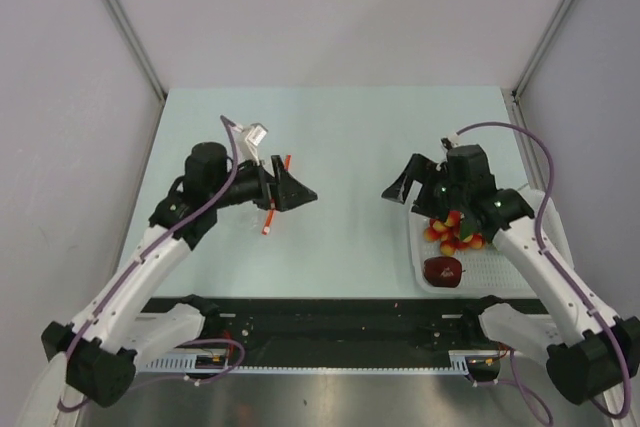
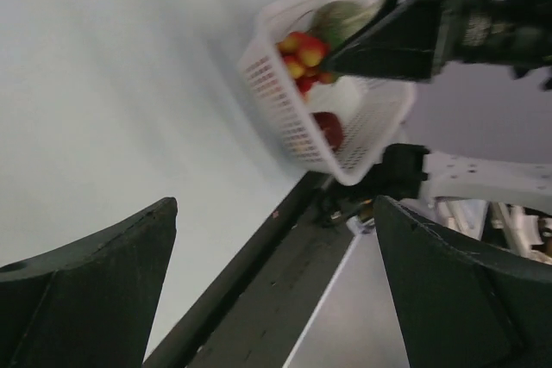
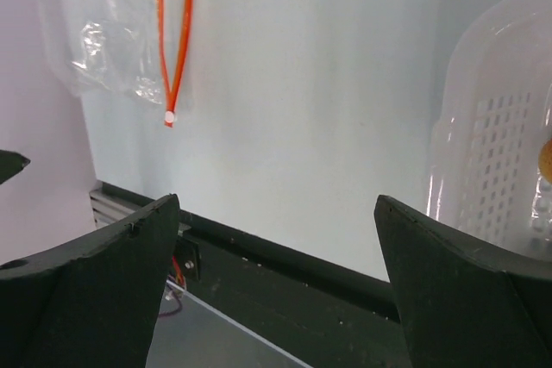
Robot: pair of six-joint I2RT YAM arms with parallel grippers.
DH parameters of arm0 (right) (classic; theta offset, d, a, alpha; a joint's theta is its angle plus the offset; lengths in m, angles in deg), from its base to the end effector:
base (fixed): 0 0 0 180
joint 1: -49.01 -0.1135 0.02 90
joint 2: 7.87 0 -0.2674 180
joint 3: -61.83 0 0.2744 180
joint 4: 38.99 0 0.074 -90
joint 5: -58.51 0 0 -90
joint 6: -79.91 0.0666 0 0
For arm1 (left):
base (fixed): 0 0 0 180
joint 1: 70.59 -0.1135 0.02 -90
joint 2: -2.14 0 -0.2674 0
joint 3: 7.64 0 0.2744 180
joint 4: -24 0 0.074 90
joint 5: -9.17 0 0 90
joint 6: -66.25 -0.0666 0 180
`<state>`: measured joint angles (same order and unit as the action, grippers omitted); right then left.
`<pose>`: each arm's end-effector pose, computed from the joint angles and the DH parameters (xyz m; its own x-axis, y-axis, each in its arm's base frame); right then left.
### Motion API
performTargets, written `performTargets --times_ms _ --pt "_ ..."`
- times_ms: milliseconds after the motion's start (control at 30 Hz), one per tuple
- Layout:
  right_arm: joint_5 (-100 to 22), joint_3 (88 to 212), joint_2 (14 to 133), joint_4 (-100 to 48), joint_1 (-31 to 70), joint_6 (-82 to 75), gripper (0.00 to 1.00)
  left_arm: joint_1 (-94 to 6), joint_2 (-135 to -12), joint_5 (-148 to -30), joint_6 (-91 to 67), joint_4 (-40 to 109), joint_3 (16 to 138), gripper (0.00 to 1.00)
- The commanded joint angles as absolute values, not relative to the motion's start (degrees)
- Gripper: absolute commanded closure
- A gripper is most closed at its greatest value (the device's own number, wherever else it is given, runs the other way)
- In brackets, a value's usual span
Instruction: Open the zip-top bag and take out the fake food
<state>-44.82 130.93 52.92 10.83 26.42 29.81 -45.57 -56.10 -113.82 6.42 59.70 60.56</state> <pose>0.2387 0.1160 0.2946 -0.8114 0.3384 -0.4765 -0.0165 0.8016 0.5976 0.2261 -0.1456 0.3319 -0.7419 -0.1189 -0.6599 0.4931 0.5701 -0.6571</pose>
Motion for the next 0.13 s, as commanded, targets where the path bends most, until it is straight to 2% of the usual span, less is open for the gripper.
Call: performTargets --times_ms 0,100 --pt "-46.6 126.3 45.1 4.5 26.8 33.6 0.00 -45.5 -48.9 -123.0 24.4 38.5 51.7 0.00" --pt "-50.3 122.1 40.1 2.2 27.2 36.0 0.00 -45.4 -45.0 -123.3 31.9 24.5 44.5 0.00"
